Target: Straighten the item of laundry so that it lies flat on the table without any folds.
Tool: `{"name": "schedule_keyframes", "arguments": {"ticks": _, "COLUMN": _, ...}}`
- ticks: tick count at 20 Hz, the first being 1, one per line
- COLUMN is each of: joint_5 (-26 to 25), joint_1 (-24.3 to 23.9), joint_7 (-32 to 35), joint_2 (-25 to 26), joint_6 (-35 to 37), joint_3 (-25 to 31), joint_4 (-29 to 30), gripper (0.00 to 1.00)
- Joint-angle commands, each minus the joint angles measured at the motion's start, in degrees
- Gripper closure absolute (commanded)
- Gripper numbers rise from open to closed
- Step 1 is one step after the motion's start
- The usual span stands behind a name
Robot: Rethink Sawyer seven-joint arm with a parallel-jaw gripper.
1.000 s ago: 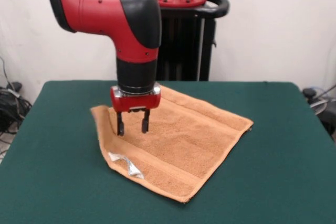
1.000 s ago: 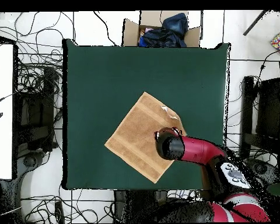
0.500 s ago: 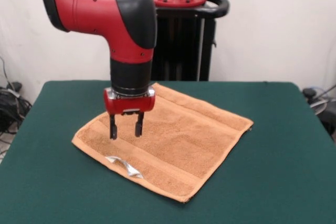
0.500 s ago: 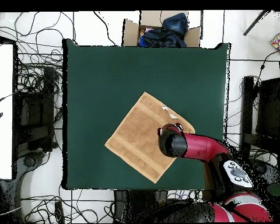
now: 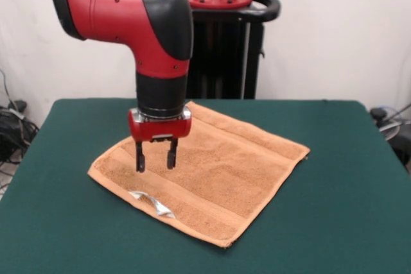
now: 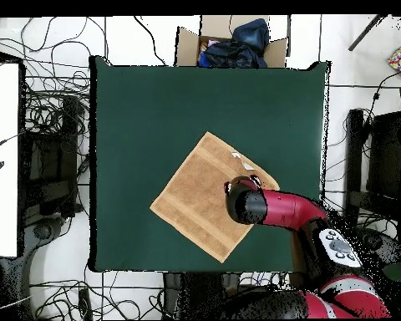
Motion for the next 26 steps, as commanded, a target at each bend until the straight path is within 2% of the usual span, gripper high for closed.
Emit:
{"name": "schedule_keyframes", "arguments": {"ticks": 1, "joint_5": -0.08, "joint_1": 1.55, "joint_7": 5.24, "joint_2": 1.22, "joint_6": 1.99, "joint_3": 8.61, "joint_4": 0.41, "gripper": 0.0}}
{"name": "schedule_keyframes", "arguments": {"ticks": 3, "joint_5": 0.87, "joint_1": 2.0, "joint_7": 6.04, "joint_2": 1.44, "joint_6": 2.42, "joint_3": 9.32, "joint_4": 0.52, "gripper": 0.0}}
{"name": "schedule_keyframes", "arguments": {"ticks": 9, "joint_5": 1.47, "joint_1": 6.29, "joint_7": 9.04, "joint_2": 1.08, "joint_6": 2.55, "joint_3": 5.89, "joint_4": 1.23, "gripper": 0.0}}
{"name": "schedule_keyframes", "arguments": {"ticks": 12, "joint_5": 1.65, "joint_1": 8.63, "joint_7": 12.33, "joint_2": 0.65, "joint_6": -1.1, "joint_3": 2.71, "joint_4": 2.85, "gripper": 0.0}}
{"name": "schedule_keyframes", "arguments": {"ticks": 16, "joint_5": 3.17, "joint_1": 10.34, "joint_7": 13.7, "joint_2": -0.36, "joint_6": 0.67, "joint_3": 1.73, "joint_4": 4.42, "gripper": 0.0}}
{"name": "schedule_keyframes", "arguments": {"ticks": 20, "joint_5": 4.2, "joint_1": 11.83, "joint_7": 14.94, "joint_2": 0.5, "joint_6": -1.33, "joint_3": 1.8, "joint_4": 5.32, "gripper": 0.0}}
{"name": "schedule_keyframes", "arguments": {"ticks": 26, "joint_5": 5.46, "joint_1": 13.11, "joint_7": 16.32, "joint_2": -1.92, "joint_6": -4.97, "joint_3": 0.23, "joint_4": 6.66, "gripper": 0.0}}
